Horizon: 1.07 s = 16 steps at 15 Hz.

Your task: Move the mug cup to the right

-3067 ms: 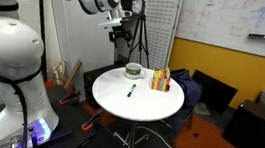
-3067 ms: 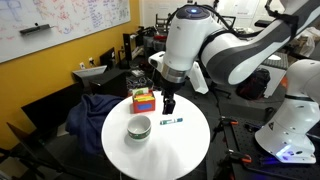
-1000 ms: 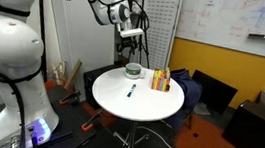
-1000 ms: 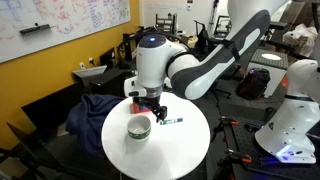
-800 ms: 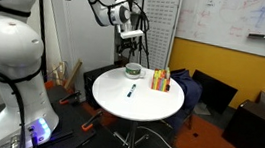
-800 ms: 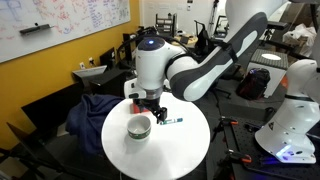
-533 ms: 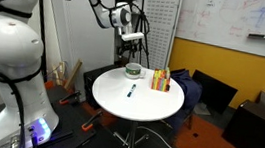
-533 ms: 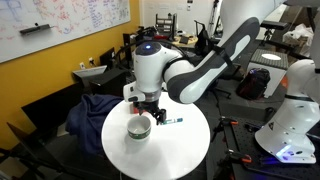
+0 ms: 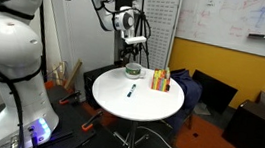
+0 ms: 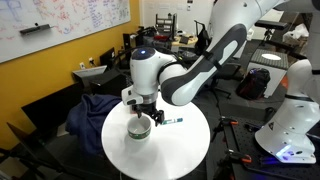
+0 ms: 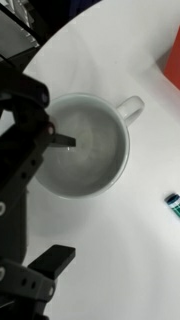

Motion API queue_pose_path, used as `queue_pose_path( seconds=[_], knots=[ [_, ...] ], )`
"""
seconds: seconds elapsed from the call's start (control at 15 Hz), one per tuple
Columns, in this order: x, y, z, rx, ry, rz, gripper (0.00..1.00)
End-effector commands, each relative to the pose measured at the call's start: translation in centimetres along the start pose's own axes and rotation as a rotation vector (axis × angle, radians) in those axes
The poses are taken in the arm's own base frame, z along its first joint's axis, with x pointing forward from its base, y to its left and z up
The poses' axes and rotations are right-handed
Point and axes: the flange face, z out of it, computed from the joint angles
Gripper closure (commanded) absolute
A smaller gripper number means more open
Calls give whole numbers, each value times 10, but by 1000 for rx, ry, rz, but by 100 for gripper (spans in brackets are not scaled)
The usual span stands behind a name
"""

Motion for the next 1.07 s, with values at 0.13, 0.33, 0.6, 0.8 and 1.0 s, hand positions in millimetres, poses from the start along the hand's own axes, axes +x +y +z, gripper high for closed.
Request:
queue_pose_path(
  seconds=[0.13, 0.33, 0.6, 0.8, 1.0],
  knots=[
    [8, -2, 21, 73, 29, -26, 0],
    [11, -3, 33, 82, 31, -25, 0],
    [11, 3, 49, 89, 25, -20, 0],
    [10, 10, 60, 96, 26, -15, 0],
    [11, 15, 67, 107, 29, -17, 5]
  ],
)
